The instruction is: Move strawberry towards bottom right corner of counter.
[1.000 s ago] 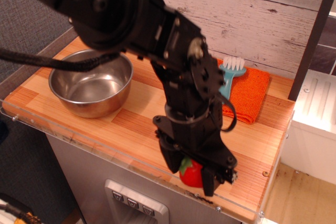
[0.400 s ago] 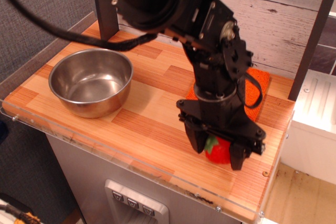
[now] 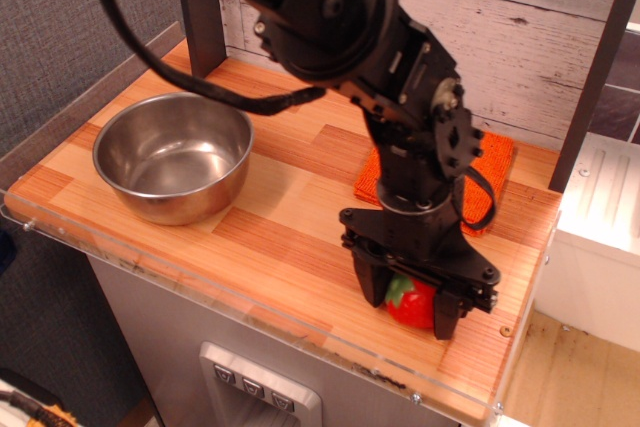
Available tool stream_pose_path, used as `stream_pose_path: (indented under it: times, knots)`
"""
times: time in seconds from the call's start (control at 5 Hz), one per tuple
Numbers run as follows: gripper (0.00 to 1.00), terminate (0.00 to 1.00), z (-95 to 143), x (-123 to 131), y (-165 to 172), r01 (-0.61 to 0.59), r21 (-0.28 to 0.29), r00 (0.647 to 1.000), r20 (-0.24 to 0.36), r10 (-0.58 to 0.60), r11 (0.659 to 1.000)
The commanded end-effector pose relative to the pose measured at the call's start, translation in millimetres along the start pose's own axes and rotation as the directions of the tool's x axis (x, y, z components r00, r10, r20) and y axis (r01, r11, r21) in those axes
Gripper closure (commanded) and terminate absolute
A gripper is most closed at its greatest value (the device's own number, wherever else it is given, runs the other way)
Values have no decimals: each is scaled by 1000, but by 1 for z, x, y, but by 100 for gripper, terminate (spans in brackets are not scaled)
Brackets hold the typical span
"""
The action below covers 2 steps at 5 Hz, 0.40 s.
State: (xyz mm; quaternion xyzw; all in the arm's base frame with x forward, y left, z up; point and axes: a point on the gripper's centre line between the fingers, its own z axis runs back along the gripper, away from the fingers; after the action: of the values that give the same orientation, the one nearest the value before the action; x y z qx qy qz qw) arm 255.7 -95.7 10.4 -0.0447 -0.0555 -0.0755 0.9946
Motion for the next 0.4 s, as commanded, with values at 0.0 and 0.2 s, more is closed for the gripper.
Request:
stream_pose_path:
  times: [0.0,0.2]
  knots:
    - [0,0,-4,-7,4,3,14,1000,-10,-3,1000]
    - [0,0,13,-7,8,0,4,1000,23,0,1000]
